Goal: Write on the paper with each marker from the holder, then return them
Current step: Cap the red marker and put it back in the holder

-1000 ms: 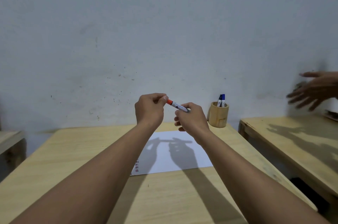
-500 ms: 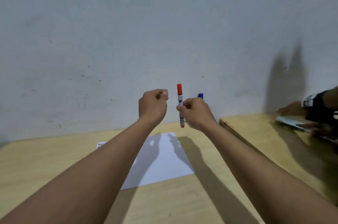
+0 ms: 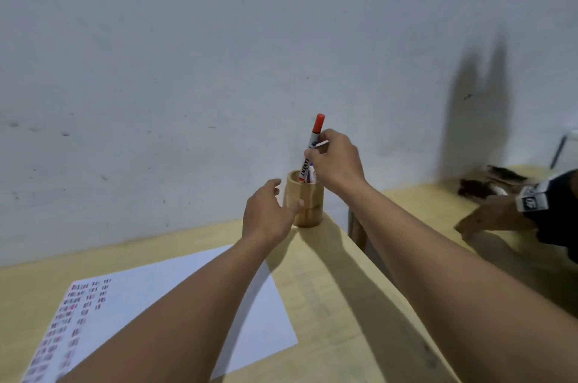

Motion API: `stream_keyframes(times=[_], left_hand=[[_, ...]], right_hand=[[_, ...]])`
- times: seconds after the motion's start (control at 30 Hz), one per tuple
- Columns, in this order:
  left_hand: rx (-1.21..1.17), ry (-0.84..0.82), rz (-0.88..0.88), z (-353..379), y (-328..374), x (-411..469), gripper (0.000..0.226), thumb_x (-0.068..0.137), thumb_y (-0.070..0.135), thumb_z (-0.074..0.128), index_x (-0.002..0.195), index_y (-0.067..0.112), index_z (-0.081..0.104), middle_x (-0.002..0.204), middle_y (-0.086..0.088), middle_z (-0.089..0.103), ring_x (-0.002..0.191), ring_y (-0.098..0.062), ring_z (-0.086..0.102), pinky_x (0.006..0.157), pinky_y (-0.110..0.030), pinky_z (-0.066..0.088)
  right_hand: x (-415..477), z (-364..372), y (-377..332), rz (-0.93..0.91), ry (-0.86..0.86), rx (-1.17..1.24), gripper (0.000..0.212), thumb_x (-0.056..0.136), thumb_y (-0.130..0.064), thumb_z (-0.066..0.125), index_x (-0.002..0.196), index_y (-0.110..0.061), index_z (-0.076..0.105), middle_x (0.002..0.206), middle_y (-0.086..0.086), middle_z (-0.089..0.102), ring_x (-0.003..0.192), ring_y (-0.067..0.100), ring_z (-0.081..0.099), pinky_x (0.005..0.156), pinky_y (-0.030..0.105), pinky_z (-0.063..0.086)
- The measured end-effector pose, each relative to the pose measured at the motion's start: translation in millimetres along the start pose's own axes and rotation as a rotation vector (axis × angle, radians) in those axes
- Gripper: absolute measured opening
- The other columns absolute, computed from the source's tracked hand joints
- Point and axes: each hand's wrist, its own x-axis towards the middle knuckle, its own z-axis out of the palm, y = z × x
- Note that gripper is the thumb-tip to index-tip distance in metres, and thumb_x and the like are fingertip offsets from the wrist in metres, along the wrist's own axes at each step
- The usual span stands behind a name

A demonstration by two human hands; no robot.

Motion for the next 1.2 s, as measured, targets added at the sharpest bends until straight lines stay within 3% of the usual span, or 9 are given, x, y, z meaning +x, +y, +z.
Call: stream_keyframes(times=[0.1,0.2,0.27,0.43,0.57,0.67,0.87,1.07,1.2], left_hand=[[0.012,-0.024,-0.012,19,-3,10,0.077,0.081,0.038,0.077,0.147,0.015,0.045,0.133,-0.003,0.061,0.124,-0.024,0.058,0.098,-0.038,0.049],[-0.020,-0.029,-0.029,33,-6,16,0.052,0.075,0.017,0.073,0.124,0.023,0.055,0.106,0.007,0.063,0.102,-0.021,0.065,0.074,-0.030,0.051],[-0.023,-0.037,-0.024,42,-10,19,0.050,0.070,0.011,0.069,0.116,0.025,0.054,0.105,0.006,0.065,0.095,-0.019,0.065,0.069,-0.028,0.051],[-0.045,0.011,-0.016,55,-15,23,0.056,0.071,0.008,0.067,0.124,0.020,0.054,0.110,0.002,0.065,0.095,-0.020,0.064,0.079,-0.041,0.059],[-0.079,0.020,-0.019,58,-21,27,0.053,0.074,0.003,0.067,0.122,0.018,0.055,0.111,0.000,0.065,0.096,-0.021,0.063,0.081,-0.038,0.058],[-0.117,0.005,0.005,58,-22,26,0.053,0.073,0.019,0.077,0.121,0.020,0.055,0.111,0.003,0.064,0.097,-0.018,0.062,0.078,-0.034,0.054],[-0.136,0.003,0.035,59,-23,27,0.063,0.071,0.034,0.076,0.128,0.022,0.053,0.117,0.005,0.063,0.103,-0.017,0.061,0.085,-0.039,0.056],[-0.129,0.012,0.040,61,-28,31,0.066,0.077,0.035,0.080,0.134,0.022,0.050,0.124,0.007,0.060,0.106,-0.014,0.057,0.086,-0.030,0.052],[-0.135,0.017,0.045,61,-29,32,0.065,0.078,0.032,0.080,0.136,0.023,0.051,0.124,0.007,0.063,0.110,-0.014,0.060,0.086,-0.030,0.053]], right_hand=[[10,11,16,0.028,-0.027,-0.015,0.018,0.095,-0.021,0.066,0.113,-0.017,0.068,0.099,0.002,0.072,0.087,0.021,0.069,0.068,0.029,0.049],[16,25,31,0.056,-0.079,-0.082,0.013,0.096,-0.026,0.067,0.102,-0.016,0.071,0.095,0.003,0.073,0.086,0.022,0.068,0.072,0.034,0.053],[20,34,40,0.077,-0.129,-0.119,0.016,0.094,-0.028,0.070,0.097,-0.013,0.075,0.094,0.004,0.073,0.085,0.022,0.068,0.078,0.038,0.057],[23,38,47,0.105,-0.192,-0.107,0.025,0.090,-0.031,0.076,0.100,-0.008,0.079,0.095,0.001,0.073,0.088,0.020,0.068,0.075,0.031,0.051],[23,30,41,0.122,-0.178,-0.059,0.018,0.089,-0.016,0.065,0.084,-0.005,0.078,0.082,0.005,0.072,0.077,0.022,0.067,0.064,0.032,0.053],[25,27,39,0.105,-0.051,0.009,0.015,0.088,-0.010,0.053,0.085,-0.010,0.068,0.077,0.000,0.065,0.068,0.019,0.061,0.053,0.026,0.044],[38,30,45,0.180,-0.012,0.009,0.034,0.092,0.003,0.049,0.119,-0.006,0.069,0.116,0.013,0.068,0.101,0.029,0.067,0.070,0.029,0.048],[48,35,56,0.189,-0.039,0.056,0.018,0.097,-0.008,0.058,0.107,-0.013,0.071,0.109,0.008,0.071,0.092,0.020,0.067,0.055,0.020,0.045],[52,37,56,0.183,-0.074,0.037,0.012,0.095,-0.016,0.065,0.101,-0.014,0.075,0.102,0.003,0.072,0.087,0.016,0.065,0.070,0.028,0.055]])
